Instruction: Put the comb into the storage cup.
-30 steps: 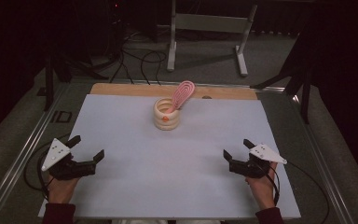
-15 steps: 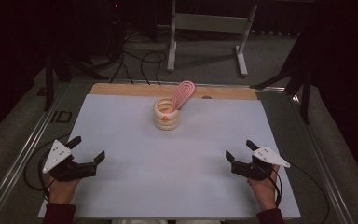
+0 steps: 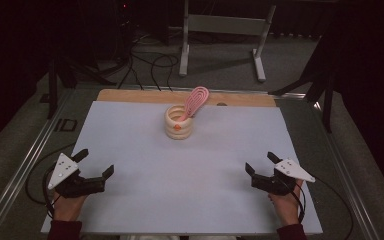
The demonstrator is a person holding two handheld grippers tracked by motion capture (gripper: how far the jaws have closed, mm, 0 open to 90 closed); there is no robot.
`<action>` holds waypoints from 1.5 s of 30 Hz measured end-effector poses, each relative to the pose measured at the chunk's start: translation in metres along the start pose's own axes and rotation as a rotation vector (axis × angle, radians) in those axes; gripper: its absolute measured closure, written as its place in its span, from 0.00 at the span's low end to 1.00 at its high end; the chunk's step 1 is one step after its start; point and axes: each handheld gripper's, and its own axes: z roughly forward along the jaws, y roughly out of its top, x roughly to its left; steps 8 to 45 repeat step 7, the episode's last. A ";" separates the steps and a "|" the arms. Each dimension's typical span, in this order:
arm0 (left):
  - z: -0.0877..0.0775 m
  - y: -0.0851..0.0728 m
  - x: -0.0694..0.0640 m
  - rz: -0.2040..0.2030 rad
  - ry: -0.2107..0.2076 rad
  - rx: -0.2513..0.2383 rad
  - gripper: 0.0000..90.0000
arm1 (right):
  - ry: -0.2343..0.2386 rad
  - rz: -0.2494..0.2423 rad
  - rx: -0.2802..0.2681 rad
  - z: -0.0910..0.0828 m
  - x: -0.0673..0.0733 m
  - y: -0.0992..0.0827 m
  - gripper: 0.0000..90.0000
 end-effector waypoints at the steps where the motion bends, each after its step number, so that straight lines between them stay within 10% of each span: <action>1: 0.000 0.000 0.000 0.001 0.000 0.001 0.00 | 0.000 0.005 0.000 0.000 0.000 0.000 0.10; 45: 0.001 -0.001 -0.002 0.003 0.002 0.006 0.00 | -0.002 0.003 -0.003 -0.002 -0.001 0.000 0.10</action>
